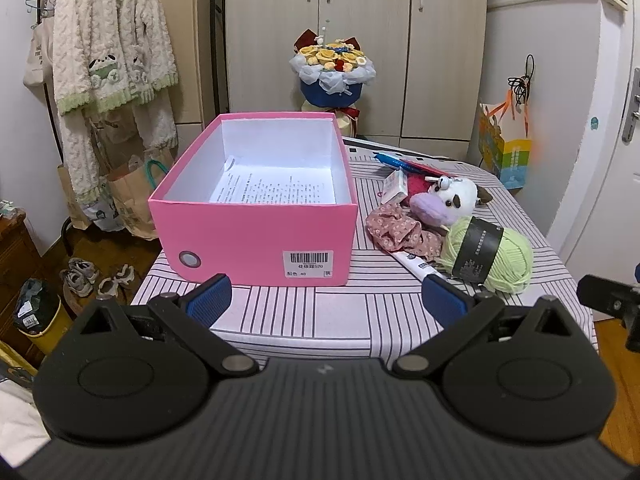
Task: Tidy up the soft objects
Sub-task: 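Move the left tool toward the light green yarn ball, then close the left gripper on the green yarn ball and lift it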
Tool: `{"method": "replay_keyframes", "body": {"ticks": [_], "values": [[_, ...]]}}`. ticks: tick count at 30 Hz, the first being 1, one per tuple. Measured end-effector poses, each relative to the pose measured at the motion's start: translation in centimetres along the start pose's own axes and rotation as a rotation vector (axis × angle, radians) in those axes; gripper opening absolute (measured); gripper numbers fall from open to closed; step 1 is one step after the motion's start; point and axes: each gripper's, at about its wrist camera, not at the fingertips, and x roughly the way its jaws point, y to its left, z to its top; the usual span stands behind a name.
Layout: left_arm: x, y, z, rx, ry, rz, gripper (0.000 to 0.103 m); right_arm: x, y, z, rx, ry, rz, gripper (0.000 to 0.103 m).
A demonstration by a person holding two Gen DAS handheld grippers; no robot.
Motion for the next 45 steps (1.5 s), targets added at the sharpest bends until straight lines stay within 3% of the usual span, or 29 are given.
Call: {"method": "replay_keyframes", "body": {"ticks": [21,29,37,45], "values": [[0.2,-0.3,-0.3,0.009,0.001,-0.004,0.103,0.6,-0.2,-0.3,-0.012,0.008,-0.002,0.103],[1.5,-0.6,0.0,0.0,0.015,-0.015,0.103,1.4,-1.1,-0.3,-0.016,-0.035,0.029,0.103],[5.3,-2.0,0.6,-0.018,0.078,-0.103,0.1,4.4,-3.5,-1.4,-0.036,-0.158,0.103,0.103],[9.7,-4.3,0.4,-0.027,0.1,-0.18,0.1,9.8,-4.4,-1.8,-0.183,-0.104,0.13,0.103]]}}
